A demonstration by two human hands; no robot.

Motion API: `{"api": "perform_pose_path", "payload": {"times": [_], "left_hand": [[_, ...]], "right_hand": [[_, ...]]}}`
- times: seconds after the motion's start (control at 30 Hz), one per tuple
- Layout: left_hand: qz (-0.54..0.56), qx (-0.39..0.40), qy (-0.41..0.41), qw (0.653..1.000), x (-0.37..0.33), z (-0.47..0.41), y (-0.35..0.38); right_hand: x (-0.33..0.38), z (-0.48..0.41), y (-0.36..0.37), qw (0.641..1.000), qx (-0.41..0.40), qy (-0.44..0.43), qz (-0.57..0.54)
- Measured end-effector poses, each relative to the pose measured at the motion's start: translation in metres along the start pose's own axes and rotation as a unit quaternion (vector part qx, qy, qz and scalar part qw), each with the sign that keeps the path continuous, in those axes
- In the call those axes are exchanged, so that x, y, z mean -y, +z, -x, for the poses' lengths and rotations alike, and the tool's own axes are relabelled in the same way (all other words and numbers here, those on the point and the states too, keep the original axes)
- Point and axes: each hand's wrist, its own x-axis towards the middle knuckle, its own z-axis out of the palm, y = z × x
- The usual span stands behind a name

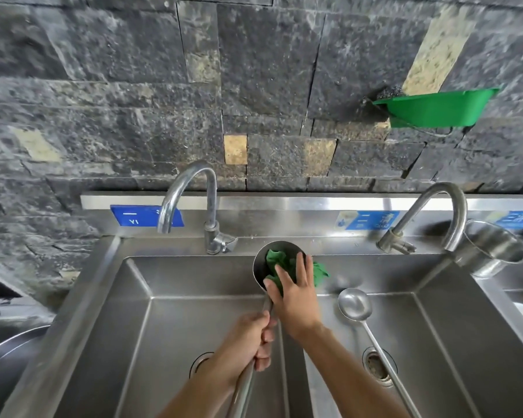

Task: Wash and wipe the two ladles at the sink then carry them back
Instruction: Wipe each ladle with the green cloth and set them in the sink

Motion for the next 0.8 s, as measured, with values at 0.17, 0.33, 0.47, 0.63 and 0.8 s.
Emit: {"api": "perform_pose_path", "payload": {"times": [0.17, 0.33, 0.47, 0.63, 0.8], "left_hand": [[0.044, 0.017, -0.017, 0.999, -0.006, -0.001, 0.015], [0.079, -0.006, -0.022, 0.997, -0.008, -0.002, 0.026], [0.087, -0.006, -0.032, 0.996, -0.006, -0.001, 0.043], [0.083, 0.012, -0.038, 0.996, 0.006, -0.004, 0.044], [0.037, 0.013, -0.029, 0.999, 0.008, 0.002, 0.049]], "right_hand": [[-0.002, -0.001, -0.011, 0.997, -0.046, -0.004, 0.062], [-0.022, 0.000, -0.030, 0.995, 0.010, -0.030, 0.099], [-0.016, 0.003, -0.037, 0.996, 0.090, -0.022, 0.005], [-0.035, -0.019, -0.050, 0.979, 0.150, -0.138, 0.010], [-0.052, -0.040, -0.052, 0.945, 0.044, -0.251, 0.206]]}}
